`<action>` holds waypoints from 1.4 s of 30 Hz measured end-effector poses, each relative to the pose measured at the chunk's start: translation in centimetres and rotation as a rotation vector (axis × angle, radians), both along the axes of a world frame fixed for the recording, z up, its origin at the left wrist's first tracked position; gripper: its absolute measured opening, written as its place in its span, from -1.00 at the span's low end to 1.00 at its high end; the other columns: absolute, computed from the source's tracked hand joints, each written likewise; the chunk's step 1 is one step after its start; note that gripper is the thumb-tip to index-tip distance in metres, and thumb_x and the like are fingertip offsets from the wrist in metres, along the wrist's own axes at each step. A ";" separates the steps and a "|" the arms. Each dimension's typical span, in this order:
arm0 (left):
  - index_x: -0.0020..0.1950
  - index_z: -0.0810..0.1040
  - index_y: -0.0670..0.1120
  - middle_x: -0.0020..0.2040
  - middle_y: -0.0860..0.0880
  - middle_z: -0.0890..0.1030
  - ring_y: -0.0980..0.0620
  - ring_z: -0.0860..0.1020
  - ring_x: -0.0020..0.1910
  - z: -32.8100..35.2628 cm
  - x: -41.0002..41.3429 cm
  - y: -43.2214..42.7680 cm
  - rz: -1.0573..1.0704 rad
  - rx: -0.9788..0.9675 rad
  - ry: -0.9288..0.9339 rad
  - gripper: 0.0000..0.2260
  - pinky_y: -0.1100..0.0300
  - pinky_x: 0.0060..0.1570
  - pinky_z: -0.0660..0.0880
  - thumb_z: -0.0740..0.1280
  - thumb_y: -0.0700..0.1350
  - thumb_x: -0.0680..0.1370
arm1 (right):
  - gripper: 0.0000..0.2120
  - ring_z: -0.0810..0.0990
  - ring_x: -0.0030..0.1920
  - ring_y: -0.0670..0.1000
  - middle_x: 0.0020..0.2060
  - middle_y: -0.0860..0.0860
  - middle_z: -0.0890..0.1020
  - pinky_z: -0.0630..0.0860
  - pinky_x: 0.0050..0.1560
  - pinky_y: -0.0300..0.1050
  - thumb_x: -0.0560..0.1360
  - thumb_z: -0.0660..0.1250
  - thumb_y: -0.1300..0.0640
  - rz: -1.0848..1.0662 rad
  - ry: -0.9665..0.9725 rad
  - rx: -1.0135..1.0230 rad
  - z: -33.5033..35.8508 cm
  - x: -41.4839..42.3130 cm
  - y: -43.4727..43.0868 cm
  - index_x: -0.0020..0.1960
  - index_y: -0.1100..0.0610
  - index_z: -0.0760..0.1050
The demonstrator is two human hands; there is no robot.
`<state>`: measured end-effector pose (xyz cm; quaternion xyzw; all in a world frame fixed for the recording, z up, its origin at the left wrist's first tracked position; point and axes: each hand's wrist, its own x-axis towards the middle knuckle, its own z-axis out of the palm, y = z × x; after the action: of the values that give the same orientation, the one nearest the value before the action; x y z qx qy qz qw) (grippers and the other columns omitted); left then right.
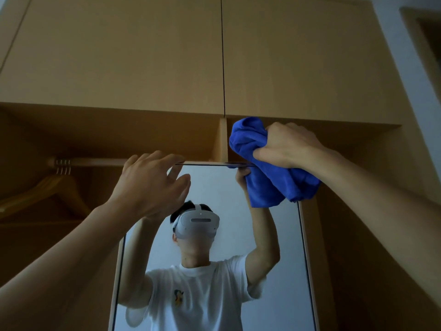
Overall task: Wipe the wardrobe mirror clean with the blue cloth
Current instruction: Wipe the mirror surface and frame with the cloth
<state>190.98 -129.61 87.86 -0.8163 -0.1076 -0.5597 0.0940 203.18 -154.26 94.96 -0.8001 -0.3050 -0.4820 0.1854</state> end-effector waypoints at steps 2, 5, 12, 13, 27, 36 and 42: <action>0.44 0.46 0.15 0.26 0.04 0.56 -0.04 0.50 0.26 0.0 0.1 0.2 -0.002 0.005 -0.003 -0.40 -0.08 0.36 0.31 0.06 0.33 0.46 | -0.76 0.54 -0.36 0.04 -0.35 0.00 0.56 0.30 -0.39 -0.13 0.41 0.33 -0.11 0.044 -0.019 -0.003 -0.2 -1.0 1.8 -0.21 0.05 0.43; 0.44 0.46 0.13 0.21 0.04 0.58 -0.05 0.52 0.24 -0.3 0.4 0.7 0.009 0.030 -0.023 -0.39 -0.08 0.35 0.32 0.06 0.32 0.46 | -0.75 0.51 -0.35 0.04 -0.32 -0.01 0.53 0.26 -0.39 -0.12 0.41 0.32 -0.12 0.104 -0.029 -0.030 -0.1 -2.6 4.7 -0.24 0.02 0.36; 0.42 0.45 0.13 0.12 0.05 0.57 -0.06 0.52 0.22 -0.7 1.0 1.0 -0.034 0.036 -0.056 -0.41 -0.20 0.35 0.31 0.06 0.30 0.45 | -0.77 0.47 -0.32 0.03 -0.26 -0.01 0.50 0.25 -0.38 -0.12 0.44 0.33 -0.08 0.202 -0.029 -0.046 0.0 -4.2 7.5 -0.10 0.07 0.40; 0.42 0.44 0.14 0.14 0.06 0.57 -0.06 0.51 0.25 -0.8 1.0 1.0 -0.039 0.024 -0.067 -0.42 -0.25 0.37 0.27 0.06 0.30 0.46 | -0.78 0.48 -0.33 0.04 -0.28 0.00 0.49 0.27 -0.37 -0.11 0.44 0.33 -0.06 0.209 -0.004 -0.032 0.0 -4.0 7.3 -0.11 0.07 0.39; 0.46 0.39 0.17 0.35 0.08 0.49 -0.03 0.38 0.41 -1.3 0.2 0.7 -0.099 -0.030 -0.059 -0.44 -0.26 0.32 0.33 0.14 0.27 0.48 | -0.77 0.55 -0.39 0.06 -0.36 0.03 0.54 0.33 -0.39 -0.13 0.46 0.32 -0.06 -0.078 0.115 0.197 -1.0 1.7 -1.0 -0.18 0.11 0.44; 0.47 0.41 0.09 0.37 0.09 0.51 -0.01 0.42 0.40 -1.5 -0.2 1.0 -0.131 -0.021 -0.116 -0.50 -0.17 0.34 0.36 0.24 0.19 0.55 | -0.79 0.53 -0.37 0.05 -0.34 0.01 0.55 0.27 -0.41 -0.14 0.44 0.31 -0.07 -0.028 -0.002 0.132 -1.4 -1.0 3.4 -0.20 0.06 0.41; 0.45 0.48 0.08 0.35 0.10 0.44 0.09 0.32 0.38 -1.7 -0.9 2.4 -0.229 -0.089 -0.160 -0.58 0.17 0.11 0.29 0.30 0.07 0.58 | -0.75 0.45 -0.41 0.02 -0.36 -0.01 0.50 0.18 -0.43 -0.16 0.43 0.33 -0.04 0.060 -0.076 0.107 -1.4 -4.7 8.6 -0.26 0.03 0.29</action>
<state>190.04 -127.24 86.18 -0.7795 -0.0454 -0.6246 -0.0154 198.44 -145.63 93.59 -0.7608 -0.3095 -0.5219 0.2304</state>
